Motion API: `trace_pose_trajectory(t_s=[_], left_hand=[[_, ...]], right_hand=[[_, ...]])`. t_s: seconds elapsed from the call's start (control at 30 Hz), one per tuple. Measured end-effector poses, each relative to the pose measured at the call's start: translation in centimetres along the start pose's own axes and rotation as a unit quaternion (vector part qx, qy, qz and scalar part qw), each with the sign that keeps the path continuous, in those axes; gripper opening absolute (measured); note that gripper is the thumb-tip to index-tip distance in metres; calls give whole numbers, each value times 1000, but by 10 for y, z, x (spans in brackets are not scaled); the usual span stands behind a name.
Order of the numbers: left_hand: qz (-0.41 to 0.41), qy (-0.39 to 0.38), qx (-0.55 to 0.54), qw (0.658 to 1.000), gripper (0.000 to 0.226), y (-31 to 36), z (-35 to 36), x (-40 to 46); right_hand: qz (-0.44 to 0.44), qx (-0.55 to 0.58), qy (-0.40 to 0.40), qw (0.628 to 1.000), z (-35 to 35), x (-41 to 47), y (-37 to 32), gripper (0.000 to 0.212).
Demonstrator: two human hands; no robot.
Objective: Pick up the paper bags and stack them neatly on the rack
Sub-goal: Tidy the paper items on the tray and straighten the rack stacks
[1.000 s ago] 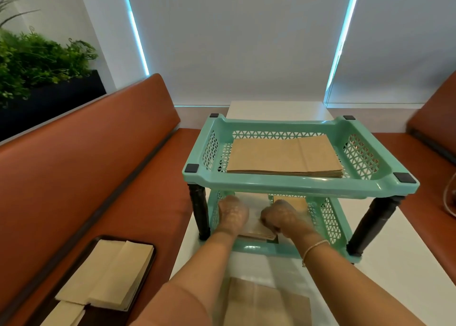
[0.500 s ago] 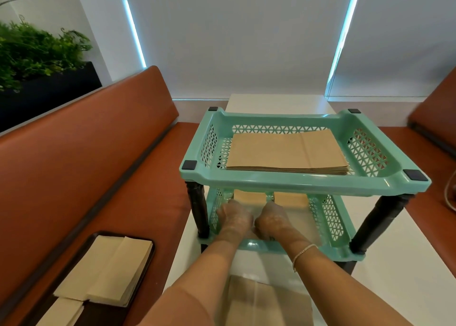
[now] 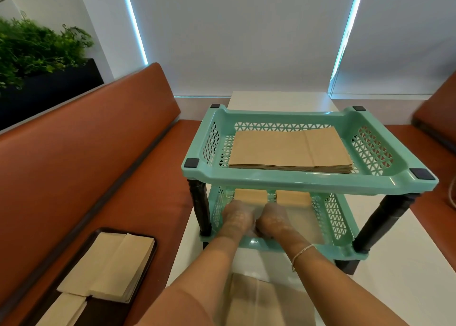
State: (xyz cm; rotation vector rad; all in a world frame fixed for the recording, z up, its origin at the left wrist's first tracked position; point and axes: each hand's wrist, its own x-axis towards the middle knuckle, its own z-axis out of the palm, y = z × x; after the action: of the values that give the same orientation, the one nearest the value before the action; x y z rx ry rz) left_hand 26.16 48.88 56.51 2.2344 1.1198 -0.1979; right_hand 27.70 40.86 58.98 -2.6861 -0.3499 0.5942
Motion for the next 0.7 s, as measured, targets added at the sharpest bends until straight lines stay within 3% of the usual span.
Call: trace_pose_trajectory(t_s=[0.2, 0.3, 0.53, 0.7], left_hand=[[4, 11, -6, 1000, 29, -1, -3, -13], [25, 28, -21, 999, 37, 2, -9, -24], [164, 84, -3, 983, 40, -2, -27, -68], [162, 14, 47, 986, 33, -12, -34, -101]], right_hand=[[-12, 4, -1, 1000, 1, -4, 2, 21], [-22, 7, 18, 1000, -8, -14, 3, 32], [-73, -13, 90, 993, -36, -50, 9, 37], [-82, -78, 55, 992, -43, -85, 21, 29]])
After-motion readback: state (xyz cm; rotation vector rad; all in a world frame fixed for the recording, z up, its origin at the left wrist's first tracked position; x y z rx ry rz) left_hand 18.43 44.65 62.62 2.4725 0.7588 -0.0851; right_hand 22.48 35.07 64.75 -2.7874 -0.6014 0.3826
